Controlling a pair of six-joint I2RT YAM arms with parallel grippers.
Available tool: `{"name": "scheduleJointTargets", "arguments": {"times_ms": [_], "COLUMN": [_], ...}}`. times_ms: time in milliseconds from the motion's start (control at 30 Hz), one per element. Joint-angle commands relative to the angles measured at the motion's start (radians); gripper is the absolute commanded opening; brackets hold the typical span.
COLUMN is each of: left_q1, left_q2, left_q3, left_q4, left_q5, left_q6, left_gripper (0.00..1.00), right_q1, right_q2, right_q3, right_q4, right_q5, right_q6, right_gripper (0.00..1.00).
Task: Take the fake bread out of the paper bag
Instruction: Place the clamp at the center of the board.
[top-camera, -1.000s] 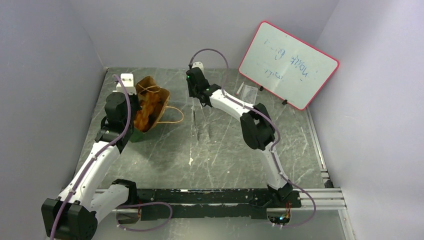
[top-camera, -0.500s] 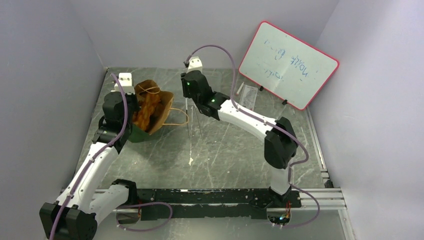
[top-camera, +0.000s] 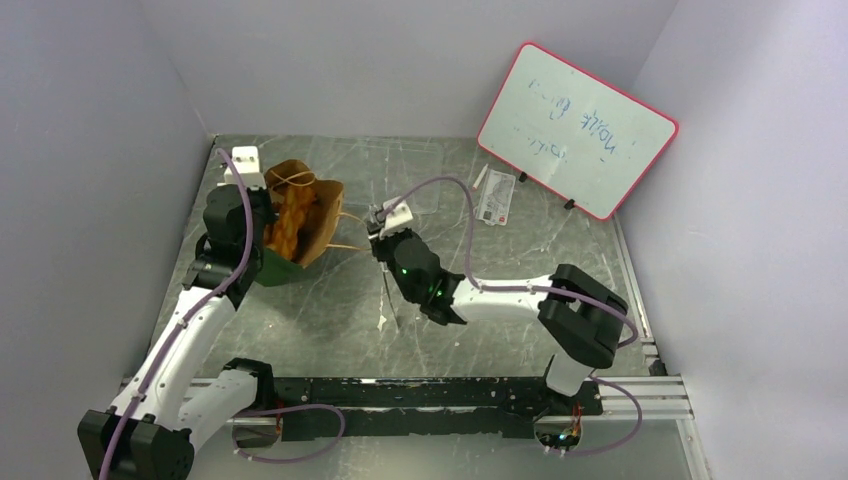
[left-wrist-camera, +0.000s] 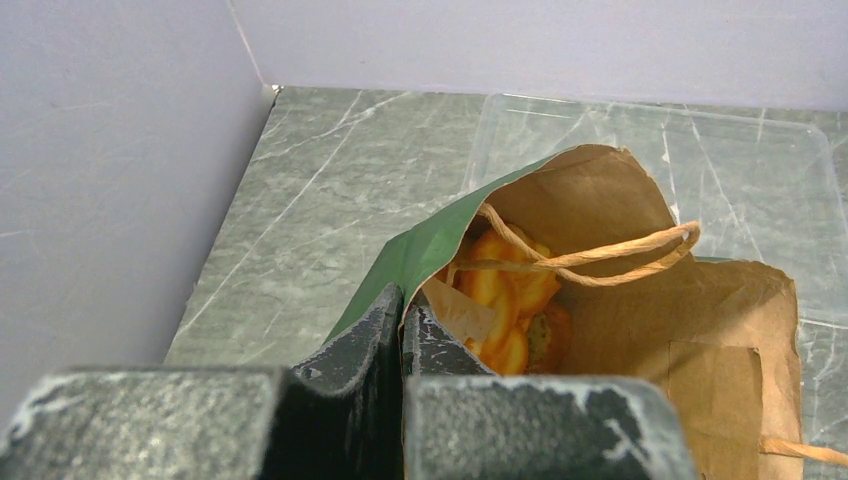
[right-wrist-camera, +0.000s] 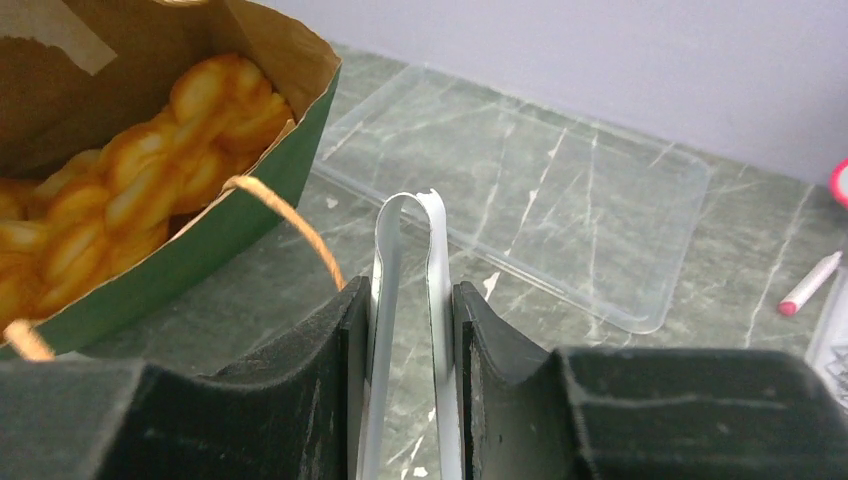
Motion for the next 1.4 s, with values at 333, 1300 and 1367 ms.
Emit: {"name": "scheduleJointTargets", "arguments": {"times_ms": [333,1300,1367], "left_q1": [0.003,0.003,0.003], "left_q2": [-0.040,-0.068,-0.073], "left_q3": [0.048,0.077,0.074], "left_q4": [-0.005,-0.020,-0.013], "left_q5": [-0.103,-0.091,-0.079], "left_q6": [-0.014,-0.059,-0.064], "left_gripper": [0.07,0.07,0.07], "right_q1": [0.091,0.046,0.047], "right_q2": [-0.008,0.227,0.218], "right_q3": [-0.039,0.337,0.320], "right_q4": [0.459,1.128,1.129], "right_q5": [0.150,1.121,1.121], "right_q6": [-0.272,-0.556,-0.554], "right_gripper": [0.14,0.13,0.16]}}
